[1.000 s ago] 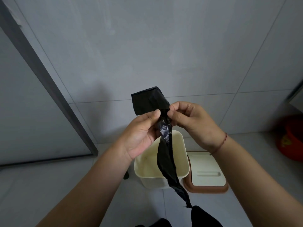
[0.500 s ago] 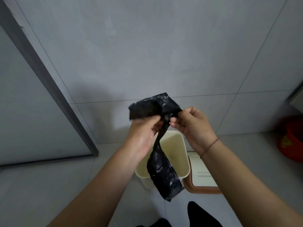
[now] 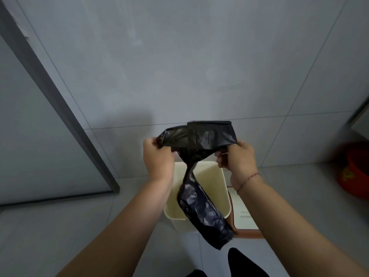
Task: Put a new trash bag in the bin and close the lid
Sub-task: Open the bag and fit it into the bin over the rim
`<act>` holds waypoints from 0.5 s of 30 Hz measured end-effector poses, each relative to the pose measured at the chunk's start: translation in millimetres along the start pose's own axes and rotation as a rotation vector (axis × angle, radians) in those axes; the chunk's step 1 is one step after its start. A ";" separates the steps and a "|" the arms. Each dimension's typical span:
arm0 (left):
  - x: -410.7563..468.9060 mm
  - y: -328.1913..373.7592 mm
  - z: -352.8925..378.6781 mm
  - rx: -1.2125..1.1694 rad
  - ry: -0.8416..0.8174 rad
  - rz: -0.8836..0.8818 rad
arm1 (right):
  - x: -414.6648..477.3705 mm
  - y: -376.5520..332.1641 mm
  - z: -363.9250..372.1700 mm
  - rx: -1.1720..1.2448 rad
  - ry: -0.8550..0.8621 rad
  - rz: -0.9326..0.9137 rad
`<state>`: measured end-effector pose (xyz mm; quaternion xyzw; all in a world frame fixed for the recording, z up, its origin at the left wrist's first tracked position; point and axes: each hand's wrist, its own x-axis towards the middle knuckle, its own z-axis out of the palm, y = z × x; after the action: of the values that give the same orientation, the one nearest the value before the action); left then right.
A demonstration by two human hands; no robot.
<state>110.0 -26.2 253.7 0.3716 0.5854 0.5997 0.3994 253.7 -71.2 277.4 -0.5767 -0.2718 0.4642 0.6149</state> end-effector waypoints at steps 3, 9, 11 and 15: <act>-0.2 -4.4 0.0 -0.021 0.072 0.022 | 3.3 6.2 -0.5 -0.016 0.091 -0.037; 2.5 7.7 -1.6 0.233 -0.296 0.230 | 16.9 2.1 -3.5 0.049 0.084 -0.035; 2.2 16.7 -8.8 0.238 -0.519 0.210 | 22.2 -2.9 -4.2 0.150 0.067 0.019; -0.2 29.3 -17.5 -0.358 -0.814 -0.167 | 31.5 -11.0 -5.0 0.240 -0.128 0.025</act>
<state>92.9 -33.3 282.3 0.4537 0.2958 0.4622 0.7022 274.1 -44.6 280.7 -0.4715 -0.2456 0.5367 0.6552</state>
